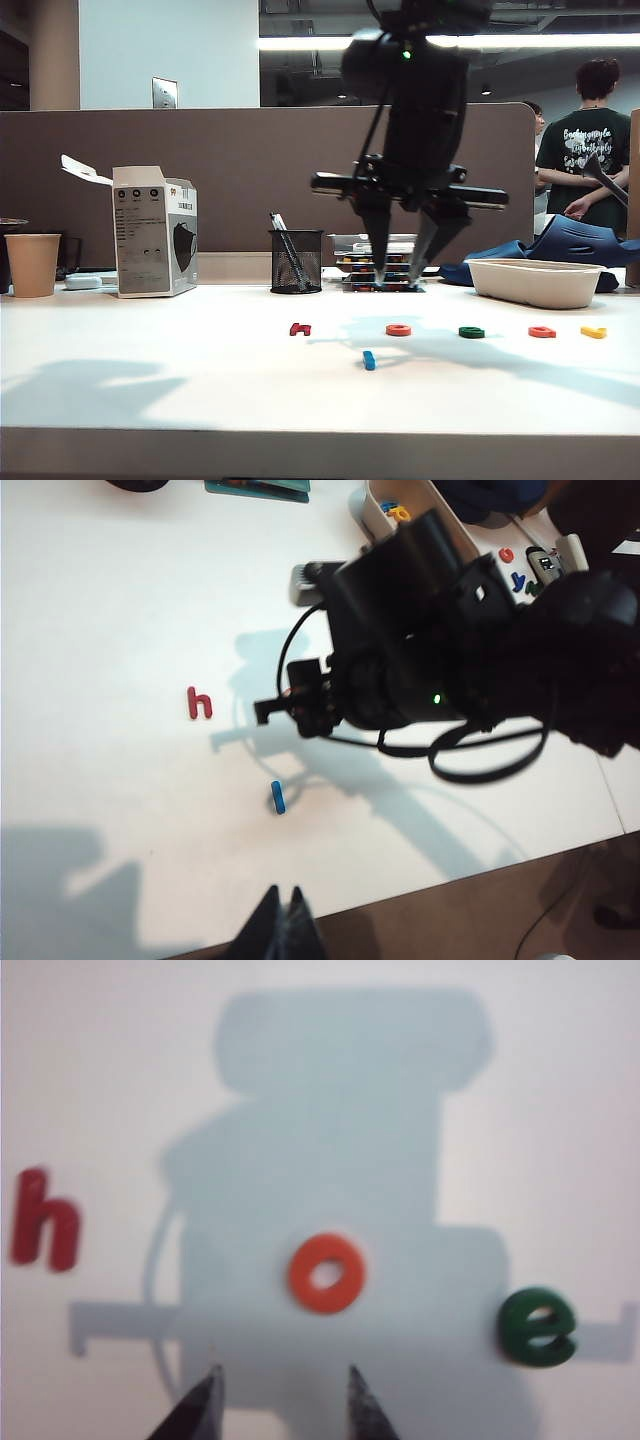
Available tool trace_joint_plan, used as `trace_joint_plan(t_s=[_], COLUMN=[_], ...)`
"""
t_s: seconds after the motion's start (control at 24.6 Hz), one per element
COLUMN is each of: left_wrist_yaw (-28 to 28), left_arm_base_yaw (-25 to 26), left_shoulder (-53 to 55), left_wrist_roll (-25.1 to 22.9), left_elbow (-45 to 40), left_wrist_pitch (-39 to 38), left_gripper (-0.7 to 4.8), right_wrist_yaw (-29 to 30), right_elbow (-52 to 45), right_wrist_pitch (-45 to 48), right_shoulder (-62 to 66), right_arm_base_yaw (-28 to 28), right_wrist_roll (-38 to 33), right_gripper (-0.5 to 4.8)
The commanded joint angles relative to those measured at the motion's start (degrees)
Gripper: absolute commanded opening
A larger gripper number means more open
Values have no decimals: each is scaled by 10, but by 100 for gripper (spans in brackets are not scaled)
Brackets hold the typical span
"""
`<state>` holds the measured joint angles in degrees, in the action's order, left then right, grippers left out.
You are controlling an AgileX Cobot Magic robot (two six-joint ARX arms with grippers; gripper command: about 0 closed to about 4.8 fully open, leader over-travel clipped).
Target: Select the appropriate letters from the row of letter magnets placed on the table to arrange into the word "love".
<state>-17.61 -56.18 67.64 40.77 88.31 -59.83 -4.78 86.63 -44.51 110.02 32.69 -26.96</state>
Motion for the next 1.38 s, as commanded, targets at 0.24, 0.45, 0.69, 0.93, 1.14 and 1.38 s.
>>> trace_joint_plan(t_s=[0.24,0.45,0.69,0.93,1.14,1.38], left_wrist_yaw=[-2,-2,-4,-6,-6,-8], left_arm_base_yaw=[-1,-1,-1,-1,-1,-1], left_shoulder=[-2,-1,-1,-1,-1,-1], left_wrist_roll=[-1,0,-1,-1,-1,-1], left_elbow=[1,1,1,1,1,1], left_wrist_pitch=[3,3,3,3,3,3], left_gripper=[-5,-5,-5,-5,-5,-5], right_wrist_yaw=[22,34,34,35,34,30], right_elbow=[23,25,25,31,71,103], right_wrist_pitch=[18,11,19,21,-15,-5], right_shoulder=[41,65,82,83,83,83], right_arm_base_yaw=[-25,-25,-25,-25,-24,-24], right_wrist_roll=[18,18,18,20,48,62], right_gripper=[153,153,153,153,153,147])
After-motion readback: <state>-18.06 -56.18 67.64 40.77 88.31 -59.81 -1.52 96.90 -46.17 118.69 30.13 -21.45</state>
